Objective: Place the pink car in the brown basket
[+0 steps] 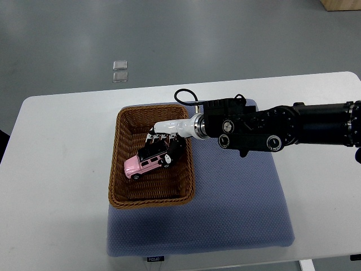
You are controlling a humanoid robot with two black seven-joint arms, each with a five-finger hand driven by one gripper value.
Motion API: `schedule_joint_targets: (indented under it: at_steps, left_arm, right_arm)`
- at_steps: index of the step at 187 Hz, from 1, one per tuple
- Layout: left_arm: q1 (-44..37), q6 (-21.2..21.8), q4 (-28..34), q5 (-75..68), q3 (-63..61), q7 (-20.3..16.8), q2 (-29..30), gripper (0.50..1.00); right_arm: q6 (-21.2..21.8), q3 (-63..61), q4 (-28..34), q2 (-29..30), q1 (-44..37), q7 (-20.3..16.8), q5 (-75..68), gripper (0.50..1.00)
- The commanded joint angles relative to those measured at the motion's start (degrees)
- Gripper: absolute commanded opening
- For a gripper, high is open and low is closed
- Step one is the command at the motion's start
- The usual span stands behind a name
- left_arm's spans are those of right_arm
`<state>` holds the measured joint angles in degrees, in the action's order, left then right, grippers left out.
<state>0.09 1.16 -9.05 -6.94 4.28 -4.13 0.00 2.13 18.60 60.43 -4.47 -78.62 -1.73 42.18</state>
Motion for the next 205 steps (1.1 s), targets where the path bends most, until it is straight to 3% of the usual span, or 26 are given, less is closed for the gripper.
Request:
schedule_joint_targets:
  at_steps: [1,7,12,24,53,68,76,137,205]
  left_arm:
    - [0.0,0.0,0.0,0.0,0.0,0.0,0.0,1.000]
    - [0.0,0.0,0.0,0.0,0.0,0.0,0.0,1.000]
    - [0.0,0.0,0.0,0.0,-0.1,0.0,0.0,1.000]
    - [0.0,0.0,0.0,0.0,0.0,0.0,0.0,1.000]
    - [0.0,0.0,0.0,0.0,0.0,0.0,0.0,1.000]
    - [0.0,0.0,0.0,0.0,0.0,0.0,0.0,1.000]
    - [0.0,0.0,0.0,0.0,0.0,0.0,0.0,1.000]
    - [0.0,0.0,0.0,0.0,0.0,0.0,0.0,1.000]
    - [0.0,0.0,0.0,0.0,0.0,0.0,0.0,1.000]
  right_arm:
    - [-0.7,-0.1,0.0,0.3,0.5,0.1,0.0,0.500]
    - [-1.2,-0.1,0.0,0.5,0.6,0.2,-0.1,0.507]
    - [-1.5,-0.1,0.0,0.5,0.7,0.2,-0.3,0.610]
    - [-1.8,-0.2,0.0,0.4,0.7,0.6,-0.8,0.752]
    - [-1.7,-2.1,0.2,0.3,0.4,0.6,-1.0,0.860]
    - [-1.7,-2.6,0.2,0.1,0.1,0.6,-1.0,0.868]
    - [-1.4,-3.4,0.3,-0.3,0.0,0.6,-1.0,0.897]
    - [-1.2,-15.5,-1.7,-4.9,-0.9,0.9,-3.4,0.897]
    - [-1.6,-46.0,-13.7,-9.0,17.4,2.5,-10.8,0.897]
